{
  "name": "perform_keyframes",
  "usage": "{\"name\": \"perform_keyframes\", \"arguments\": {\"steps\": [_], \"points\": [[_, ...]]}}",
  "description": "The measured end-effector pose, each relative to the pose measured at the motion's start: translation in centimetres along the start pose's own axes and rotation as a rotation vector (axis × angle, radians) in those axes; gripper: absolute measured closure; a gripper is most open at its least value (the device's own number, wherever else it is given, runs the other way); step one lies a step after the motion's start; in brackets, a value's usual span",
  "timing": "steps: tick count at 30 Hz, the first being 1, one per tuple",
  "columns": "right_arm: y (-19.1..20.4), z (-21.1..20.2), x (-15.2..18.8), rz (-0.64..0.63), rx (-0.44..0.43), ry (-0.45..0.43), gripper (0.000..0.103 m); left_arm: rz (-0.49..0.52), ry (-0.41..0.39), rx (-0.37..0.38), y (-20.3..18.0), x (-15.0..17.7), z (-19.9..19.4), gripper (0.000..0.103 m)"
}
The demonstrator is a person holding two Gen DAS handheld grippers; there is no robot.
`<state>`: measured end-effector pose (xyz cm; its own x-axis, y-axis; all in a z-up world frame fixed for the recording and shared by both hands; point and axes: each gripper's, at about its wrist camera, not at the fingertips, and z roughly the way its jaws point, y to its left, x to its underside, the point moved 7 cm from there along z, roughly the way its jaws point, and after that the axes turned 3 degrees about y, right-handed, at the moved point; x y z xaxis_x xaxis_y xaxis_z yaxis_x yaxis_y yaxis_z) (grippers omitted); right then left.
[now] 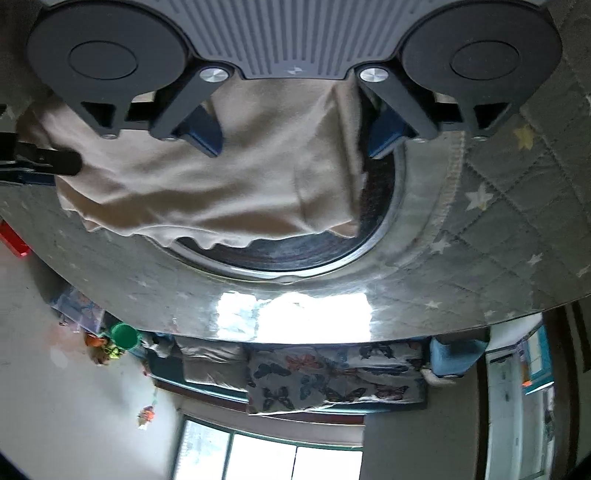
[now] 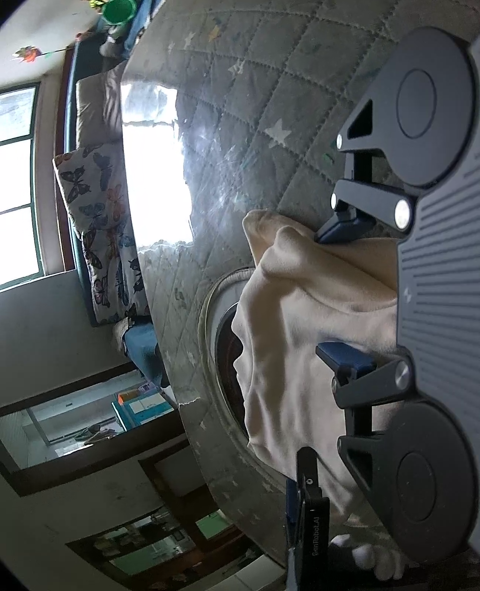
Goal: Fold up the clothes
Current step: 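Grasp the folded shirt edge with both grippers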
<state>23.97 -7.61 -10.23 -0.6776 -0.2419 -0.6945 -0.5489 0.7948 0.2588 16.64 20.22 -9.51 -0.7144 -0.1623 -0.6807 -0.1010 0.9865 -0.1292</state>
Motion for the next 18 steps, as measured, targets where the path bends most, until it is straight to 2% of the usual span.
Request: {"name": "perform_keyframes", "arguments": {"steps": [1,3,5,8,13,18], "points": [[0.1,0.1,0.0,-0.003,0.002,-0.003,0.053,0.006,0.002,0.006,-0.3,0.0,-0.1,0.030],[0.1,0.0,0.1,0.004,-0.006,-0.005,0.068,0.003,0.005,0.020,-0.5,-0.2,-0.1,0.043],[0.0,-0.2,0.1,0.021,-0.018,-0.011,0.074,-0.024,0.011,0.037,-0.4,-0.3,-0.3,0.059],[-0.3,-1.0,0.0,0.036,-0.026,-0.033,0.080,-0.036,0.004,0.031,-0.6,-0.7,-1.0,0.074],[-0.9,-2.9,-0.1,0.029,-0.011,-0.065,0.082,-0.002,-0.015,0.060,-2.7,-1.3,-2.5,0.078],[-2.6,-5.9,-0.3,0.011,0.047,-0.099,0.083,0.039,-0.033,0.121,-6.4,-2.4,-2.7,0.079]]}}
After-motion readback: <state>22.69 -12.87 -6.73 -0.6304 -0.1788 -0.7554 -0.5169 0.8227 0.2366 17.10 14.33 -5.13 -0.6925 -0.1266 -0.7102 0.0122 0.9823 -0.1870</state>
